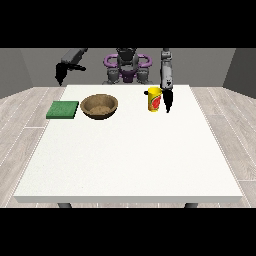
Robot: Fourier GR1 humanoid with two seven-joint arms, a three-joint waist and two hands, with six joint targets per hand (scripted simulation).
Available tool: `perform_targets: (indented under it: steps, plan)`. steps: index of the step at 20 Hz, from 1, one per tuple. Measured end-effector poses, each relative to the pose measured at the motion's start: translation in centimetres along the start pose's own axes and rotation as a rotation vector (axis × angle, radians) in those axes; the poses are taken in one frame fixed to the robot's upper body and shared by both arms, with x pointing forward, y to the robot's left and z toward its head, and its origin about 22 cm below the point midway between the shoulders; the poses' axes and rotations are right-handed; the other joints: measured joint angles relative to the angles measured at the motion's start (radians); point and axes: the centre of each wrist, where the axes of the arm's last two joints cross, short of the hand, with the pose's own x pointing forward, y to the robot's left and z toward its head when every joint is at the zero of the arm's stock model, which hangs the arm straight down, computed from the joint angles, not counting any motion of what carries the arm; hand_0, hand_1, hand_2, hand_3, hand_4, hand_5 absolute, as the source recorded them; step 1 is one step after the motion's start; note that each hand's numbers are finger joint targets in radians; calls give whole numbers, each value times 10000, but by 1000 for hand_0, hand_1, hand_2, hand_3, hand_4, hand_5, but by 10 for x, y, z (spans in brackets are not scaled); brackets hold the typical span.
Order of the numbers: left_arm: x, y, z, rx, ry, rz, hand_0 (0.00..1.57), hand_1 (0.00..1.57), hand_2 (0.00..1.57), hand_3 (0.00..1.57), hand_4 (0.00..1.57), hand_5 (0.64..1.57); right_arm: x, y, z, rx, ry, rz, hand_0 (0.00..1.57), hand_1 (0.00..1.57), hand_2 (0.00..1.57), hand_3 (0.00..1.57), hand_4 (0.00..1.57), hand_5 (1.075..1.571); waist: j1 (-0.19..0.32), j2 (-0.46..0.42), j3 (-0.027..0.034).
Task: Pick the cup and pour the ball into the bowl, then pick the bowl and place it on the pad
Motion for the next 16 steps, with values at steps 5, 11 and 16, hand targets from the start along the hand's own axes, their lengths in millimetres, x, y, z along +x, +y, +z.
perform_targets:
  steps: [5,11,16]
  plan:
    - [-10,0,-3,233,-155,-104,0,0,0,0,0,1559,4,0,-3,191,-202,-20,0,0,0,0,0,1571,-213,212,13]
    - [-13,0,5,245,-736,-1986,1317,1317,1571,1571,1455,1245,10,-9,-9,346,-336,80,0,0,0,0,0,1570,-453,262,160]
    - [-14,0,8,557,-1028,-3176,1327,1327,1571,1571,1500,1245,19,-25,-10,308,-326,229,0,0,0,0,0,1570,-621,197,173]
